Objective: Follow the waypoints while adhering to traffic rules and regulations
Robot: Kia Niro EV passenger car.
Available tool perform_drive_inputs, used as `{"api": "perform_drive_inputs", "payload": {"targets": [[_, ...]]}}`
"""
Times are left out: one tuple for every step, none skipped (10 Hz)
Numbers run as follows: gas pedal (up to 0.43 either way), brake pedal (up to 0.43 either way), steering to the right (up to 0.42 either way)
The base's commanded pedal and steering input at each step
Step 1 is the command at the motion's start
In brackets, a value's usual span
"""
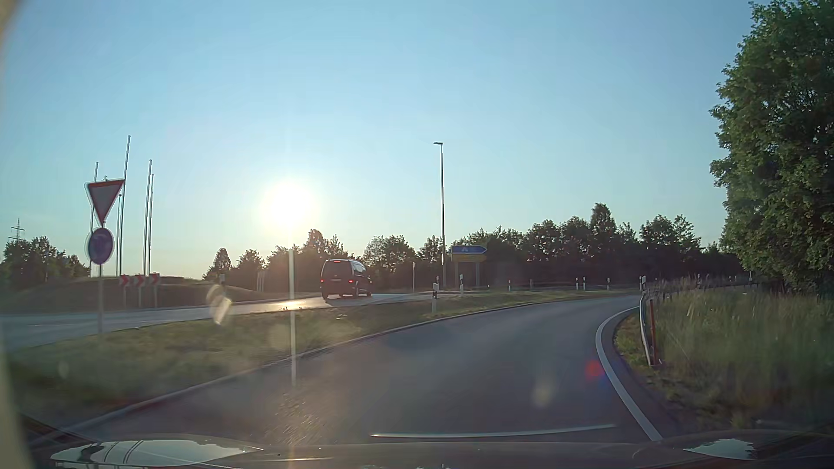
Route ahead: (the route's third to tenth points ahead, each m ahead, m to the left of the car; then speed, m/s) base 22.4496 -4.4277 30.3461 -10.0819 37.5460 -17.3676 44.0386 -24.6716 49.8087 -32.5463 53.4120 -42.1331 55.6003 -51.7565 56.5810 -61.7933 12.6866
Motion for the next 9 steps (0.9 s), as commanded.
{"api": "perform_drive_inputs", "payload": {"targets": [[0.197,0.018,0.104],[0.197,0.018,0.104],[0.197,0.018,0.105],[0.197,0.018,0.106],[0.197,0.018,0.107],[0.197,0.018,0.108],[0.209,0.012,0.109],[0.209,0.018,0.11],[0.209,0.012,0.111]]}}
